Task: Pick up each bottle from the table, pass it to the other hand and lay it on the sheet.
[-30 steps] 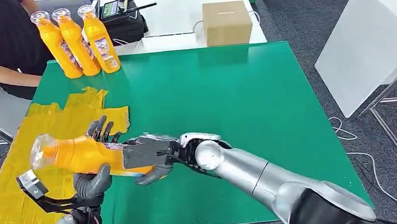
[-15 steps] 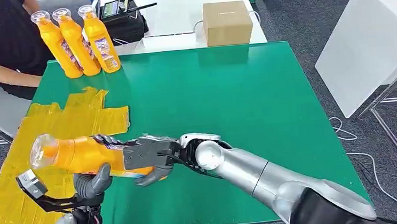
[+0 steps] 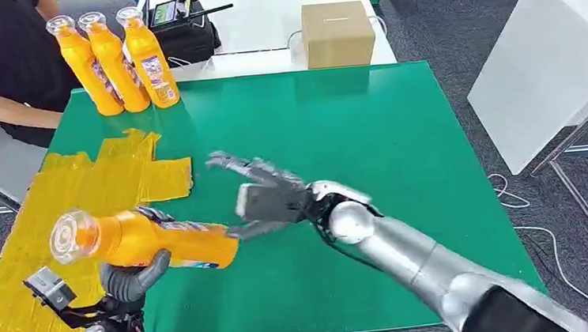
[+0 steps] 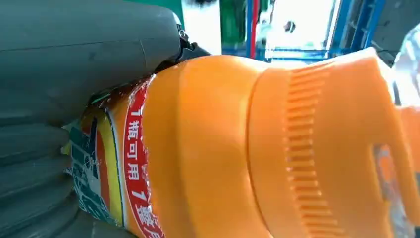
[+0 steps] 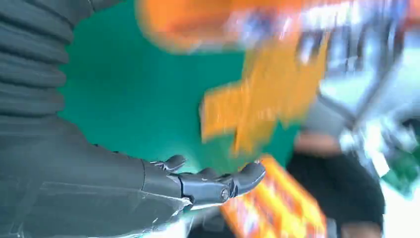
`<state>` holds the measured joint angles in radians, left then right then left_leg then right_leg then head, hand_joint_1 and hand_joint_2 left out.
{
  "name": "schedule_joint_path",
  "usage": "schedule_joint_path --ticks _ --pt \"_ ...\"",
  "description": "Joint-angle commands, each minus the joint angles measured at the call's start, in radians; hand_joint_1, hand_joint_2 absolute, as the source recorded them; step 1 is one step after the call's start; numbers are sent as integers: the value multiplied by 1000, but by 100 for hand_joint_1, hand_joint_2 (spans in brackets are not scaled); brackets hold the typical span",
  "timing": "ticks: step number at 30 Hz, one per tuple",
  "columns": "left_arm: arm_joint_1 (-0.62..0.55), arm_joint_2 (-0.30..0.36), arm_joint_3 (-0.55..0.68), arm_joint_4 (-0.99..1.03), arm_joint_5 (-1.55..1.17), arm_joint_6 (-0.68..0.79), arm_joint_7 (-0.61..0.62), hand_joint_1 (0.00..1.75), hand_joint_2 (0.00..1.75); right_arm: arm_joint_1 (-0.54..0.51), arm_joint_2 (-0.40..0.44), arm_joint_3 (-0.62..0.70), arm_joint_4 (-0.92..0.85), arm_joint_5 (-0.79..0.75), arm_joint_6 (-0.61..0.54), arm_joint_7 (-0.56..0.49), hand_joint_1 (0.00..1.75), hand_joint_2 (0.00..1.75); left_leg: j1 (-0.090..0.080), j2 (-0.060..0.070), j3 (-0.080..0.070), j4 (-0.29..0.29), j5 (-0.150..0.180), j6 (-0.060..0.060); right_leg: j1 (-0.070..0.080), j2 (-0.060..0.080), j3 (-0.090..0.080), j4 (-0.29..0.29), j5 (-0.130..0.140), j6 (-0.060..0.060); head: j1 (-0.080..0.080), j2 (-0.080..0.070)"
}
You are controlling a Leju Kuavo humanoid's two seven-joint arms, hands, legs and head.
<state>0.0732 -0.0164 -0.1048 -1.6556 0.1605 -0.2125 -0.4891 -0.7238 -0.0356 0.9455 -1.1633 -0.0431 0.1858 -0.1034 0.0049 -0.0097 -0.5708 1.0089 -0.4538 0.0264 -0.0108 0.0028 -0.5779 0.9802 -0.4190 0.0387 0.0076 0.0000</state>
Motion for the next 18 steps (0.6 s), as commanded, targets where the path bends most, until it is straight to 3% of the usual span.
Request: schedule_joint_path --ticks 1,6,9,11,13,16,18 --pt "2 12 68 -29 -57 23 -8 175 175 89 -118 -191 -179 35 6 -7 0 0 0 0 2 0 -1 -1 1 -1 2 0 -1 -1 0 0" --pt "-41 61 116 -30 -233 136 -11 175 175 163 -204 -306 -279 16 4 -38 0 0 1 -3 1 0 0 -1 1 -4 1 -1 -1 -1 -1 0" --pt "-128 91 114 33 -734 467 30 175 175 184 -211 -348 -304 27 22 -42 0 0 0 -4 1 0 0 -1 1 -5 2 -1 -1 -1 -1 0" --pt "-185 110 96 101 -1121 700 141 175 175 171 -212 -340 -311 22 31 -47 0 0 1 -4 1 0 0 -1 2 -5 2 0 -1 -1 -1 0" --pt "-222 131 77 168 -1356 783 242 175 175 145 -210 -320 -307 14 42 -41 0 0 1 -3 3 0 0 -2 2 -5 4 -1 -1 -2 -1 0" --pt "-242 138 63 208 -1379 795 257 175 175 133 -206 -312 -304 9 44 -33 0 0 -1 -1 2 -1 1 -1 0 -2 1 0 0 -1 -1 0" --pt "-278 163 34 297 -1528 801 347 175 175 114 -204 -290 -298 4 47 -31 0 0 -1 0 2 -1 0 -1 0 -1 1 0 0 -1 -1 0"
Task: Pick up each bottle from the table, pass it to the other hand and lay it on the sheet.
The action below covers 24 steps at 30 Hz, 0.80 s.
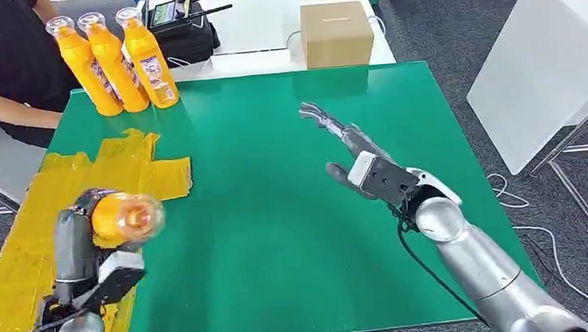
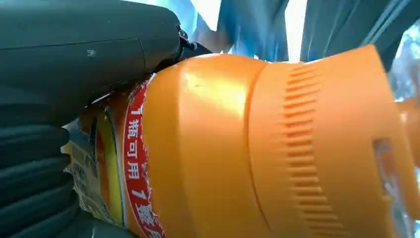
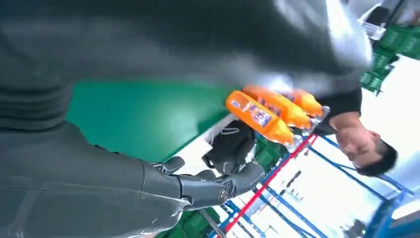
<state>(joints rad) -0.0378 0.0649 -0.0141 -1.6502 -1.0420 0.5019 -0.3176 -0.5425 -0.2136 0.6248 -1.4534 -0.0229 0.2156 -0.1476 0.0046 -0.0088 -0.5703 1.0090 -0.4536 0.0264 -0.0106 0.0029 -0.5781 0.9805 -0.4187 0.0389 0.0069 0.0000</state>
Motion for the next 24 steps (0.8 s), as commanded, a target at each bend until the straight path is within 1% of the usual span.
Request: schedule_joint_path --ticks 1,3,5,8,10,11,14,19,23,24 --pt "-188 91 -71 340 -359 75 195 175 175 -75 -27 40 -6 -16 19 15 0 0 0 -1 2 -1 0 -1 0 -1 2 0 -1 -1 0 0" --pt "-237 104 -97 446 -408 58 235 175 175 -82 -26 51 -7 -22 19 17 0 0 0 -1 2 -1 0 -1 0 -2 2 0 -1 -1 0 0" --pt "-246 106 -102 469 -406 71 239 175 175 -83 -26 53 -8 -23 19 18 0 0 0 -2 3 -1 1 -1 0 -4 4 -1 -1 -1 0 0" --pt "-306 126 -143 627 -470 -10 282 175 175 -89 -28 66 -12 -25 20 19 0 0 0 -1 2 -1 0 -1 0 -2 2 0 -1 -1 0 0" --pt "-339 127 -159 732 -478 -27 285 175 175 -86 -29 73 -16 -24 23 22 0 0 0 -1 2 -1 0 -1 -1 -3 2 0 -1 -1 0 0" --pt "-346 125 -158 751 -475 -26 288 175 175 -85 -29 72 -17 -24 23 22 0 0 1 -1 5 -2 0 -2 1 -3 6 -2 -1 -2 0 0" --pt "-349 125 -160 763 -473 -29 289 175 175 -83 -29 73 -18 -23 21 20 0 0 0 0 2 -1 0 -1 0 -1 2 0 0 -1 0 0" --pt "-377 129 -176 884 -452 -85 275 175 175 -80 -29 74 -9 -22 27 24 0 0 1 0 3 -1 -1 -1 1 -1 3 -1 -1 -1 0 0" --pt "-383 132 -182 904 -450 -95 264 175 175 -80 -29 74 -7 -22 29 24 0 0 1 1 3 0 -1 -1 1 0 3 -1 -1 -1 0 0" --pt "-383 132 -182 904 -450 -95 264 175 175 -80 -29 74 -7 -22 29 24 0 0 1 1 1 0 -1 -1 1 0 2 0 0 -1 0 0"
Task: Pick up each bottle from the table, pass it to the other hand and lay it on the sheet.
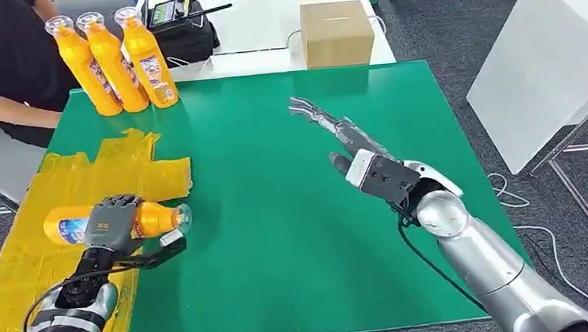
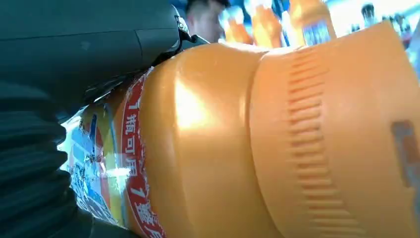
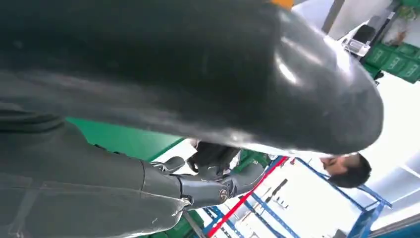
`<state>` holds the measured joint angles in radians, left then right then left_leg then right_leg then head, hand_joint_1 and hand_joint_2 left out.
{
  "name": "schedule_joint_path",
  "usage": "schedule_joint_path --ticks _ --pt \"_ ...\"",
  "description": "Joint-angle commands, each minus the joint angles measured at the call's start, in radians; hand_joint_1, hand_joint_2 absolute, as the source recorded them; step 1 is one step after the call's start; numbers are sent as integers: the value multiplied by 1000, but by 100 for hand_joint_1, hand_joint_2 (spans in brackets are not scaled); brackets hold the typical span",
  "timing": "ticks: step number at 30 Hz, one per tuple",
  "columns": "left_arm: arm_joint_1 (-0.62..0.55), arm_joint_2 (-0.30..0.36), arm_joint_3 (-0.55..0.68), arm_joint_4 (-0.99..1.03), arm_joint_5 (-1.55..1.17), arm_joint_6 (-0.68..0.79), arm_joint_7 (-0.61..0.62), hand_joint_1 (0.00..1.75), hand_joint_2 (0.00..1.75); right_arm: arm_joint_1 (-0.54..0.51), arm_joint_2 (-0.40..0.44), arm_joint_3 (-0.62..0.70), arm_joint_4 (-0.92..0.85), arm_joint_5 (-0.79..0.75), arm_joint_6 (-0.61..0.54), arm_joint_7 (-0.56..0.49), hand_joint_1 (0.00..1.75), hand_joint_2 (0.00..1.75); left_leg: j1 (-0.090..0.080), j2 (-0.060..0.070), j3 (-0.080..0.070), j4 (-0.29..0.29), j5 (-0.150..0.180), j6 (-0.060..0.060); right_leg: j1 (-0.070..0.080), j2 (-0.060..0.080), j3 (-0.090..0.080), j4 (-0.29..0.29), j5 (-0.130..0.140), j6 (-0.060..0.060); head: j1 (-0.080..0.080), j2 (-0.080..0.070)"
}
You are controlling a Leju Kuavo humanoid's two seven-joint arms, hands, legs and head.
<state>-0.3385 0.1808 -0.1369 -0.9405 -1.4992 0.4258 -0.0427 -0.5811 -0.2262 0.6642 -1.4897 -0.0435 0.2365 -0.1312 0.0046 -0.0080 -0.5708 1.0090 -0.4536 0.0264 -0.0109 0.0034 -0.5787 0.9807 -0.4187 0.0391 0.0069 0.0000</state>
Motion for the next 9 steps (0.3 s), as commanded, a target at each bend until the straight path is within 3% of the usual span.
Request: schedule_joint_path --ticks 1,9 --pt "-83 16 -59 195 7 -19 -11 175 175 -41 -17 35 29 -1 8 8 0 0 1 0 2 0 -1 -1 1 -1 3 0 -1 -1 0 0" --pt "-90 20 -67 206 13 -42 -26 175 175 -41 -15 34 32 -1 11 8 0 0 1 0 3 0 -1 -1 1 0 3 0 0 -1 0 0"
